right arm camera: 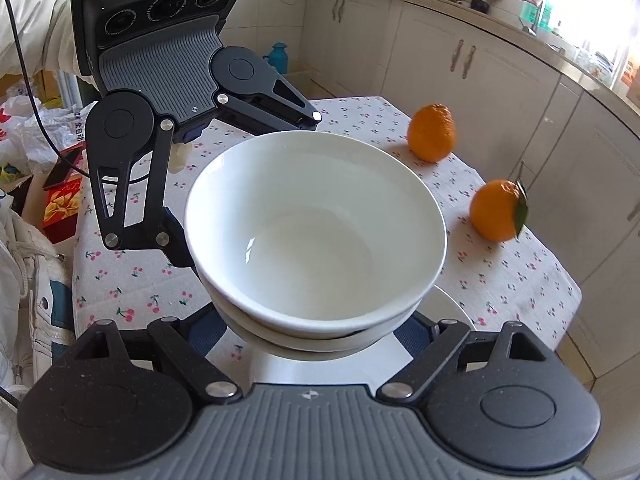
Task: Organize plates and bowls
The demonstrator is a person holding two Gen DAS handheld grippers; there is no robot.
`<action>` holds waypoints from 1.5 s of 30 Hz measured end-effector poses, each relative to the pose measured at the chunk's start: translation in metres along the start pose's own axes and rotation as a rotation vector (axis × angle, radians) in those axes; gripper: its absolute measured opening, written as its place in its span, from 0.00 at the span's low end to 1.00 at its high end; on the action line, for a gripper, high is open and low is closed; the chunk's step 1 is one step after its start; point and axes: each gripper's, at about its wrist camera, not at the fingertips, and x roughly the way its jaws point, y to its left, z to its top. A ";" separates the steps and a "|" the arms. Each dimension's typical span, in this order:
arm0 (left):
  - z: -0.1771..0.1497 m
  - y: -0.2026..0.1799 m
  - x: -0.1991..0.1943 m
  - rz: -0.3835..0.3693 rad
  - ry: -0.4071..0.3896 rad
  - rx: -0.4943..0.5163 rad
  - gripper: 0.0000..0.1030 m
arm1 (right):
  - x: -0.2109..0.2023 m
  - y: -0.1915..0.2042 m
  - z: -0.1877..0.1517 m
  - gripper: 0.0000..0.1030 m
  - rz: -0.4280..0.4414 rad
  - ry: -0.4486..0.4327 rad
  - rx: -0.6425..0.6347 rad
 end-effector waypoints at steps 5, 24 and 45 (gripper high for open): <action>0.009 0.006 0.035 -0.038 0.021 0.011 0.80 | 0.000 -0.019 -0.030 0.89 -0.021 0.014 0.063; 0.012 0.002 0.047 0.021 0.001 0.013 0.91 | 0.007 -0.034 -0.051 1.00 -0.030 0.006 0.198; 0.004 -0.076 -0.059 0.674 -0.105 -0.599 0.99 | -0.066 0.085 -0.039 1.00 -0.700 -0.116 0.886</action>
